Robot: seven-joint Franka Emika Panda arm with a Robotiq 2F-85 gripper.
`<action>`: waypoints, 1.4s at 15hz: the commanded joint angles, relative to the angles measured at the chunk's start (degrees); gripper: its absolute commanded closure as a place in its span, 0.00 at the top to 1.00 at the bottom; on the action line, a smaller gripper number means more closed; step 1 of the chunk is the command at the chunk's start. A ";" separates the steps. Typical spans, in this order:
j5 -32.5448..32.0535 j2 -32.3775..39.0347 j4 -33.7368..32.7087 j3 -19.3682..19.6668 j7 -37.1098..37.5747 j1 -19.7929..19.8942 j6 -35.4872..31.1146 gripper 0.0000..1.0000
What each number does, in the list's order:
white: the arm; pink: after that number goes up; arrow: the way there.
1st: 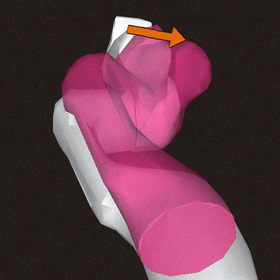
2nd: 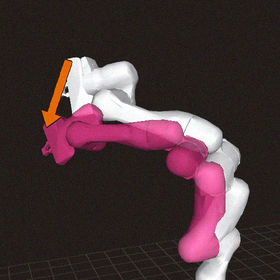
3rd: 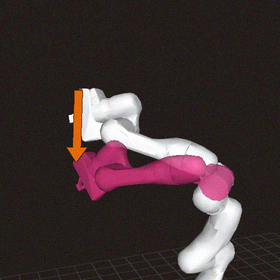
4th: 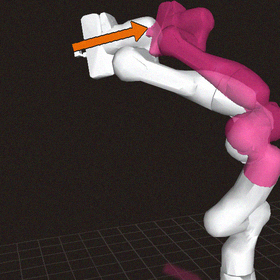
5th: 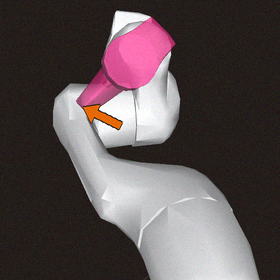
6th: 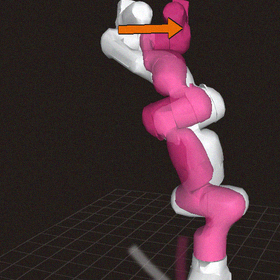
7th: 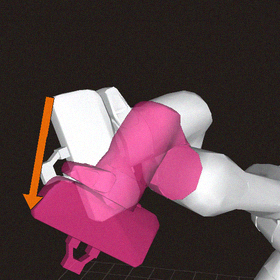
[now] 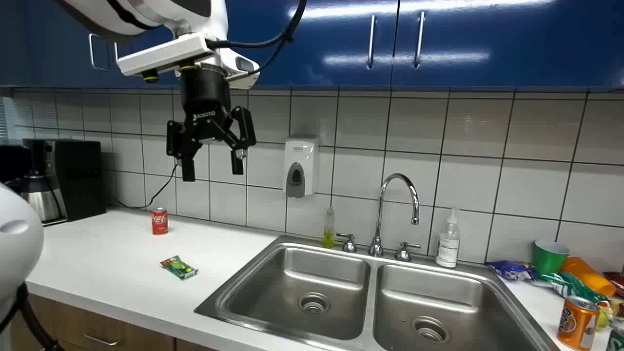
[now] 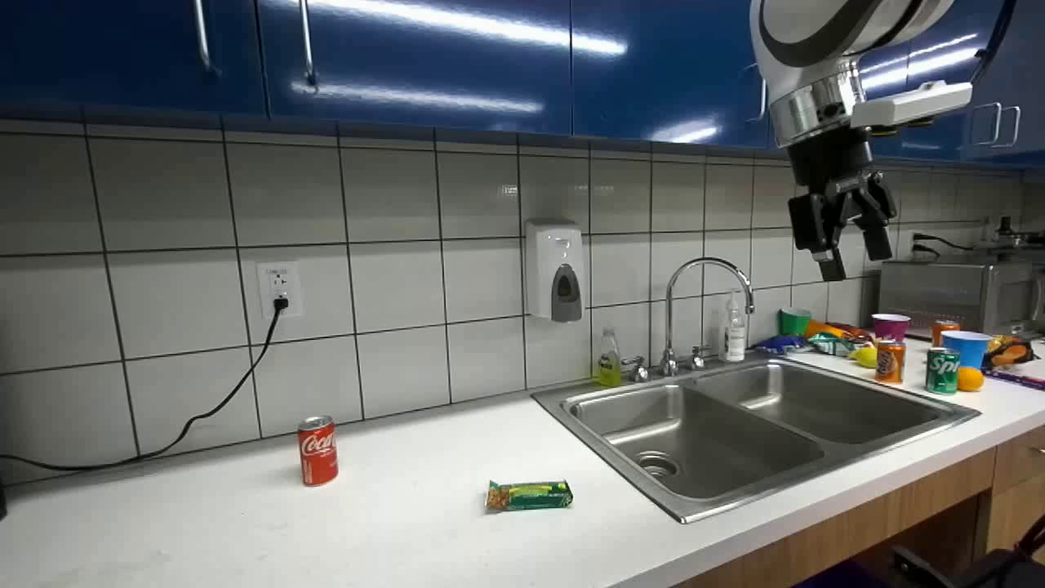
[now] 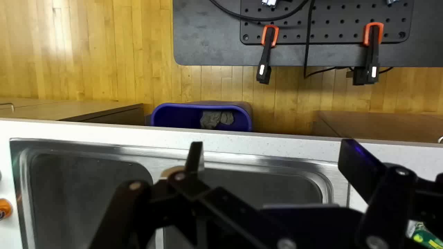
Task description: Put the green packet inside the sink on the left.
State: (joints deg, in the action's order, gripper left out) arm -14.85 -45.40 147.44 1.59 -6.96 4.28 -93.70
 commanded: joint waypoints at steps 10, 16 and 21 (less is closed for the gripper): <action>3.05 4.66 2.06 -0.06 -1.26 -7.45 -5.47 1.00; 8.26 9.48 4.72 -1.84 -3.96 -13.71 -12.63 1.00; 11.42 16.54 5.26 -3.67 -6.45 -17.44 -22.09 1.00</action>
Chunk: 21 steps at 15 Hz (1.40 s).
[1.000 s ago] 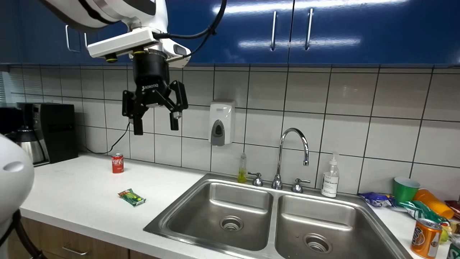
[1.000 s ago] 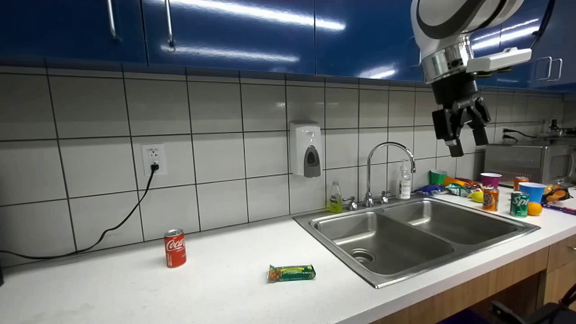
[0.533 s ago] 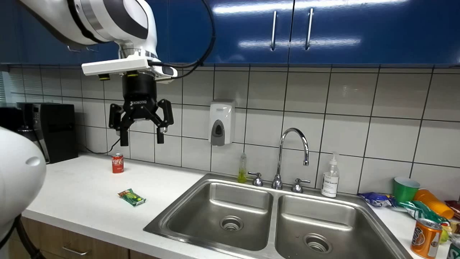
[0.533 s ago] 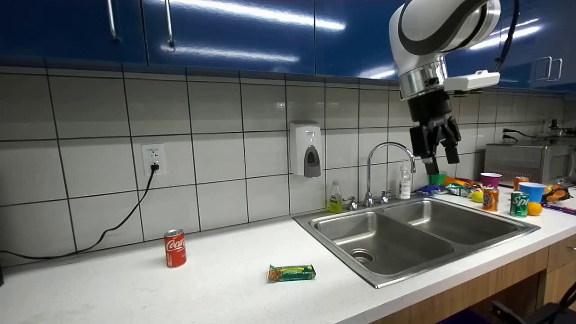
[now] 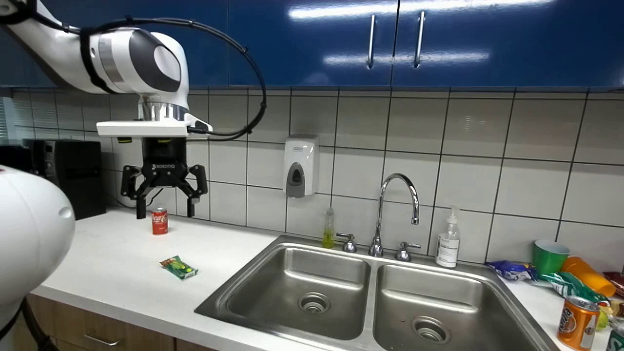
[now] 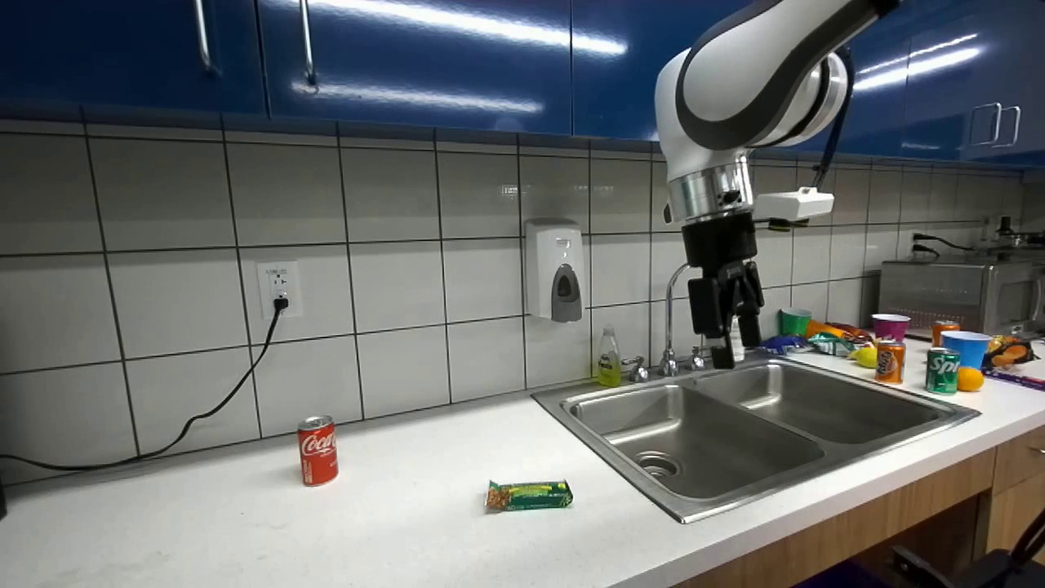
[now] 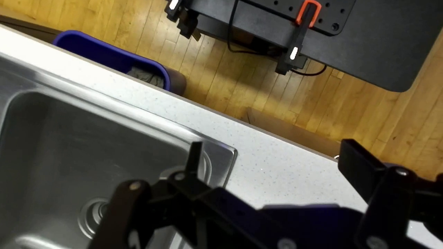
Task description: Put the green packet inside the sink on the left.
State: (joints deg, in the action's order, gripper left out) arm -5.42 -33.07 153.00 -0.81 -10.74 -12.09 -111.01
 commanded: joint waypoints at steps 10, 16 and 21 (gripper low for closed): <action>6.52 19.95 -2.05 -3.17 -8.64 -3.55 -22.02 1.00; 9.63 28.54 -5.04 -6.01 -11.23 -4.27 -29.50 1.00; 9.97 35.54 -8.37 -9.76 -11.13 -4.18 -34.92 1.00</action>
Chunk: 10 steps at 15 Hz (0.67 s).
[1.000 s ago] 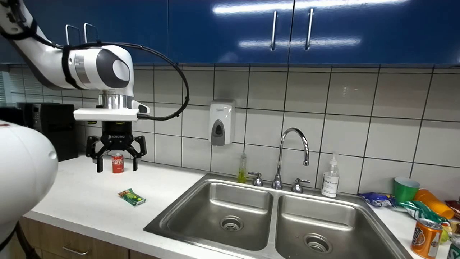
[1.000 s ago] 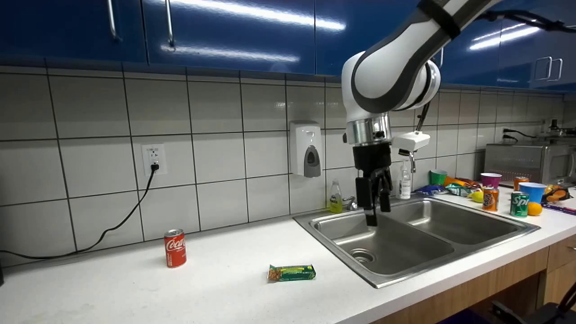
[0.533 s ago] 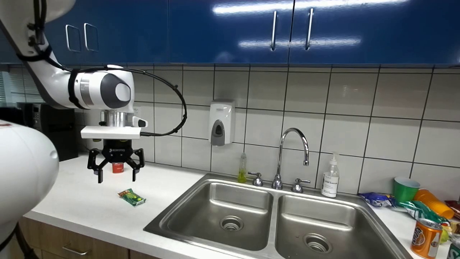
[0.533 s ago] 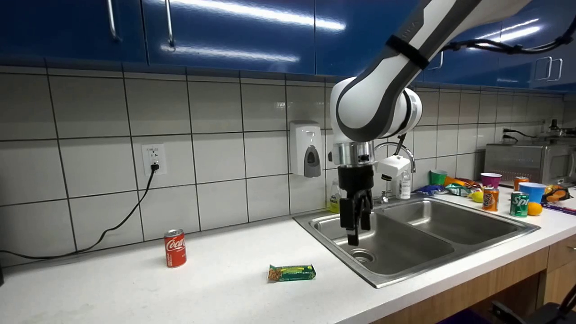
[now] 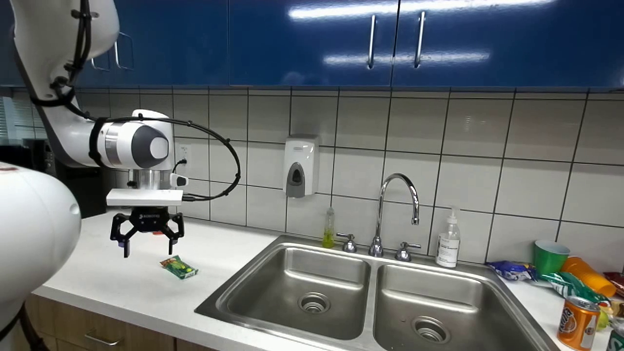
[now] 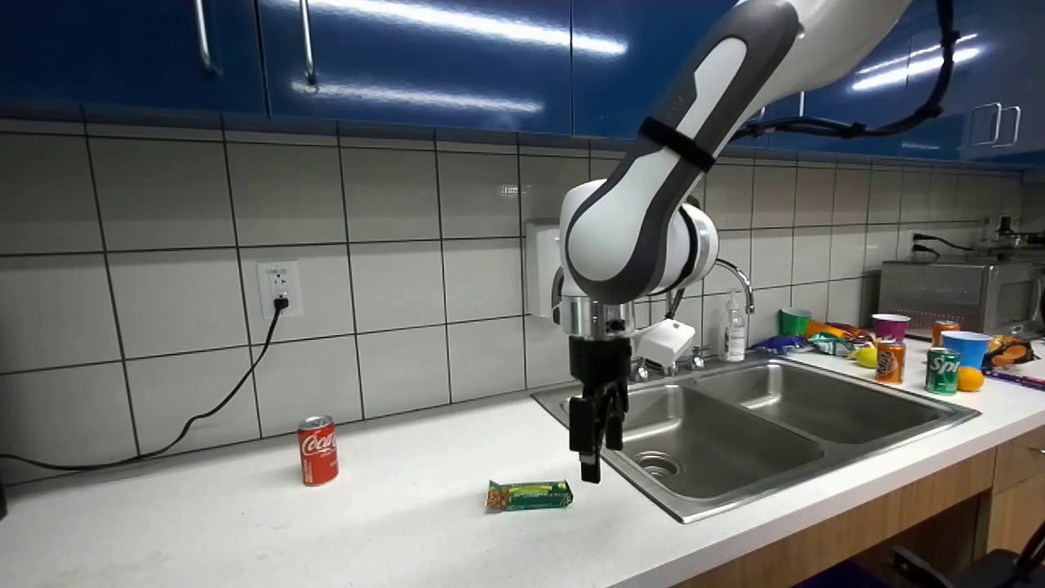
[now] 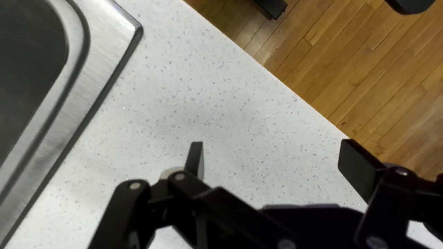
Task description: Put the green packet inside the sink on the left.
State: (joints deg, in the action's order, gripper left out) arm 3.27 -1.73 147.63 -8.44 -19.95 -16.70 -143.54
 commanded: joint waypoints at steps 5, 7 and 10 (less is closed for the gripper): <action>0.21 9.54 -7.10 -4.65 -1.61 1.49 -5.30 1.00; -0.09 11.37 -9.24 -4.78 -3.05 2.39 -5.12 1.00; -1.15 14.10 -12.68 -4.67 -5.84 3.82 -4.68 1.00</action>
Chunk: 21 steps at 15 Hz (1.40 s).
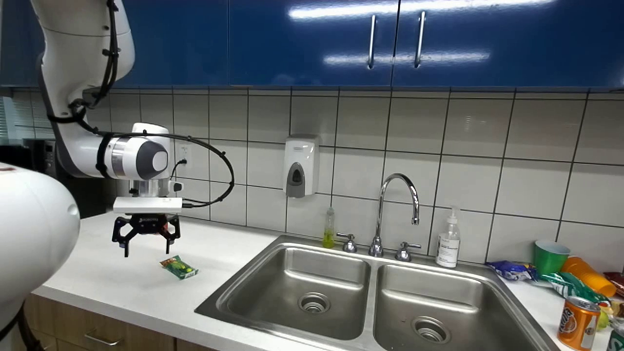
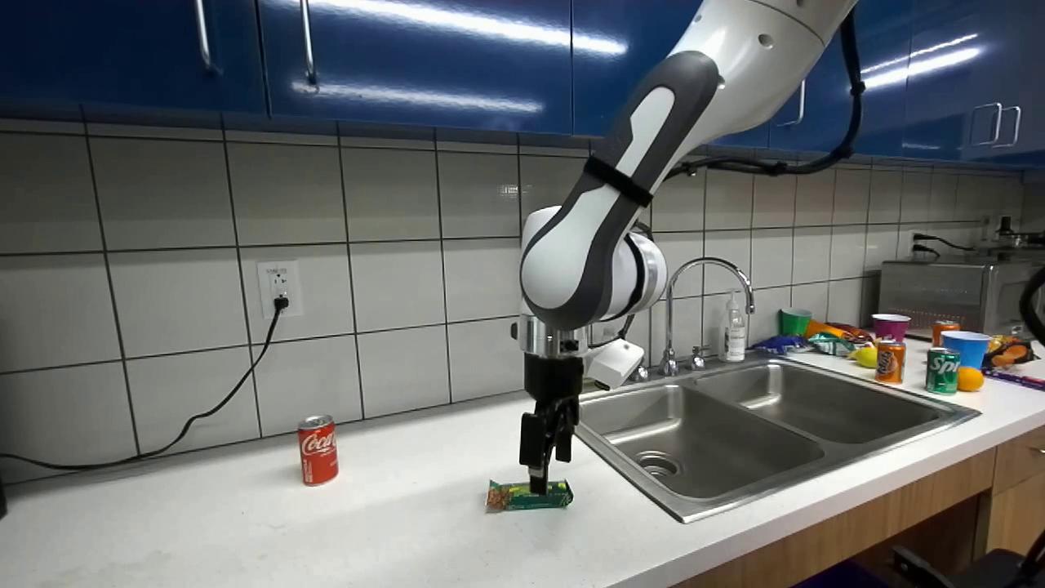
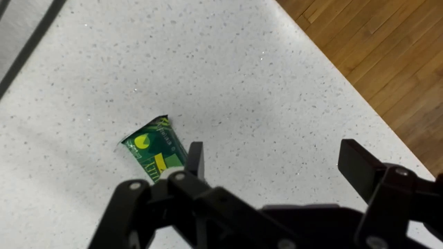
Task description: Put the green packet inside the sink on the left.
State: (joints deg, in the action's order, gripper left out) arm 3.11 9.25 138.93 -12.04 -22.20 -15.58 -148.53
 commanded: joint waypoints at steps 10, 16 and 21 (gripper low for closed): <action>-5.21 12.46 -12.76 -1.66 -8.85 6.37 1.88 1.00; -6.50 14.15 -12.54 -1.87 -7.19 6.53 0.36 1.00; -6.50 14.33 -12.53 -1.99 -7.16 6.53 0.35 1.00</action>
State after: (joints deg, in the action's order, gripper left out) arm -2.29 23.44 126.50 -12.59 -30.15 -10.54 -148.32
